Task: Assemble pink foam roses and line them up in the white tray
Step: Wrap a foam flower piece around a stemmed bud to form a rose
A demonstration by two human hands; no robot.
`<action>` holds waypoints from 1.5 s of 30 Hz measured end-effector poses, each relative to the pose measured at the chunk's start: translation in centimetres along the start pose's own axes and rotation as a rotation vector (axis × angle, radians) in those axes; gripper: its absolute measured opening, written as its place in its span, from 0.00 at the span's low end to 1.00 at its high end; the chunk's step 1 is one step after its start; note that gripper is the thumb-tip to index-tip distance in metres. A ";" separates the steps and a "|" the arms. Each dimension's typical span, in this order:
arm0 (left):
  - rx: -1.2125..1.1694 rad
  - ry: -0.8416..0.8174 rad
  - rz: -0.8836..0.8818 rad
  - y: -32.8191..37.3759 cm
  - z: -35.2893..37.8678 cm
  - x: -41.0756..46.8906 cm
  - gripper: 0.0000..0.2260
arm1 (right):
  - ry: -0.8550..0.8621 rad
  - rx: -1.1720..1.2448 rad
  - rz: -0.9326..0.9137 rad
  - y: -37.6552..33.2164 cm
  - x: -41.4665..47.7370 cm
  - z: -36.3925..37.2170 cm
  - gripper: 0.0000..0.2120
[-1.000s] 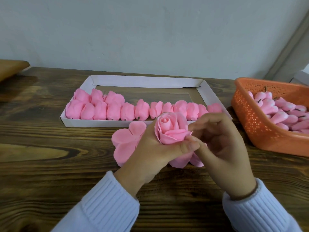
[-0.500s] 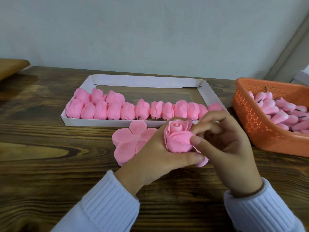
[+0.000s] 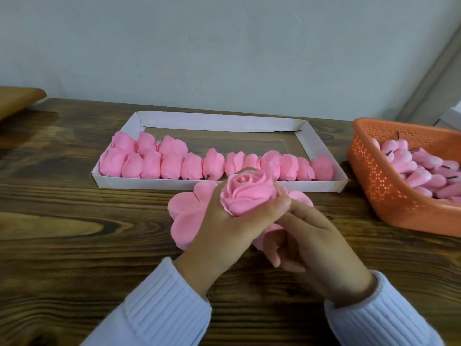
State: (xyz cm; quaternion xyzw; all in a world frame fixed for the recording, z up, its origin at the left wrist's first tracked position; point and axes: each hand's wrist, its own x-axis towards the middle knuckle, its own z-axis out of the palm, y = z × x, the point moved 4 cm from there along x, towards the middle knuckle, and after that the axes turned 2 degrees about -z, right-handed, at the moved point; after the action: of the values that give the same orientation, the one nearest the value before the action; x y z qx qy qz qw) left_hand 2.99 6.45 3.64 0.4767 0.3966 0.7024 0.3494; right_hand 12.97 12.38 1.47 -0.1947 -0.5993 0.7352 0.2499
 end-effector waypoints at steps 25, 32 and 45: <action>0.167 -0.062 0.058 1.3 0.9 -0.2 0.09 | -0.323 0.498 0.122 0.6 0.1 2.2 0.17; 0.246 0.042 0.070 0.8 0.6 -0.1 0.07 | -0.300 0.502 0.060 0.5 0.3 2.2 0.29; 0.230 -0.013 0.033 0.9 0.9 -0.1 0.11 | -0.223 0.593 0.029 0.2 0.3 1.9 0.33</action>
State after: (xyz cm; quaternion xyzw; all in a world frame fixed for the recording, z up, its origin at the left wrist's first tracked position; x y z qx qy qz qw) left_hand 3.77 6.14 4.56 0.5247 0.4645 0.6548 0.2831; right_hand 11.60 11.07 1.71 -0.0399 -0.3795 0.8983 0.2178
